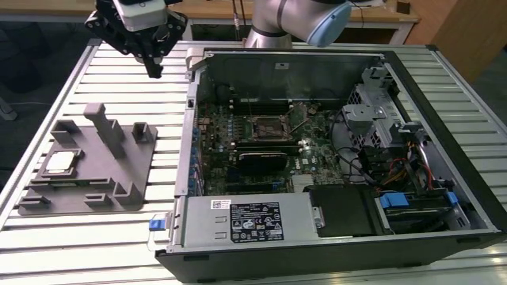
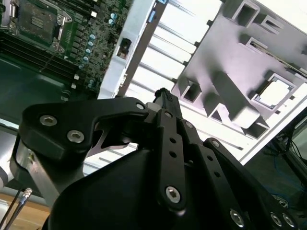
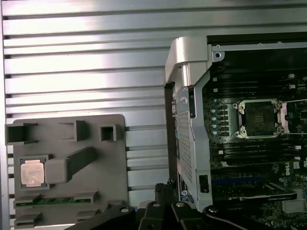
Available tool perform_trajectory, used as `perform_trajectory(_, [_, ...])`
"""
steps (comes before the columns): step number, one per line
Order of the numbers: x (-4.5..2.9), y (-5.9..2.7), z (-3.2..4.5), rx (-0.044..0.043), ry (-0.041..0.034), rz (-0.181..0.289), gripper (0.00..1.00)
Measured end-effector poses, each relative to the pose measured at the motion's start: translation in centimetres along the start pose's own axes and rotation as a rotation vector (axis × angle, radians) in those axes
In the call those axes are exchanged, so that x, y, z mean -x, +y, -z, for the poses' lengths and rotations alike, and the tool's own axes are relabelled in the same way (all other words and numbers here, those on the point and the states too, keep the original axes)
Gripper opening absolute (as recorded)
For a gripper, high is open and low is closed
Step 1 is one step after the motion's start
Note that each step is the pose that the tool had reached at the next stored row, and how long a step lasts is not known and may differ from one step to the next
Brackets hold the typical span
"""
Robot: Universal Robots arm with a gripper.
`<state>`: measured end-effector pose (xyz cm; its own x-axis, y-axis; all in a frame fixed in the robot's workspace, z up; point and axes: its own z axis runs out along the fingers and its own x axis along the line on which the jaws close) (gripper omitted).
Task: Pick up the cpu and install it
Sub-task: 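Reach for the cpu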
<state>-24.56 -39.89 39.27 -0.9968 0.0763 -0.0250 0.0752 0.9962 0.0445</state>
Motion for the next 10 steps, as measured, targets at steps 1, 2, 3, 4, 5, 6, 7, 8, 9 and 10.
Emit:
perform_trajectory(1, [-0.2, -0.02, 0.0, 0.0, 0.0, 0.0, 0.11])
perform_trajectory(2, [-0.39, -0.03, -0.01, 0.0001, 0.0, 0.0, 0.11])
perform_trajectory(3, [-0.57, -0.05, -0.01, 0.0, 0.0, 0.0, 0.11])
perform_trajectory(4, [-0.75, -0.06, -0.01, 0.0, 0.0, 0.0, 0.11])
perform_trajectory(5, [-0.94, -0.07, 0.0, -0.0001, 0.0001, 0.0, 0.11])
perform_trajectory(6, [-1.13, -0.09, 0.0, 0.0, 0.0001, 0.0, 0.11])
perform_trajectory(7, [-1.33, -0.1, -0.01, 0.0, 0.0, 0.0, 0.11])
perform_trajectory(8, [-1.52, -0.12, -0.01, 0.0, 0.0, 0.0, 0.11])
perform_trajectory(9, [-1.71, -0.13, -0.02, 0.0, 0.0, 0.0, 0.11])
perform_trajectory(10, [-1.9, -0.15, -0.02, 0.0, 0.0, 0.0, 0.11])
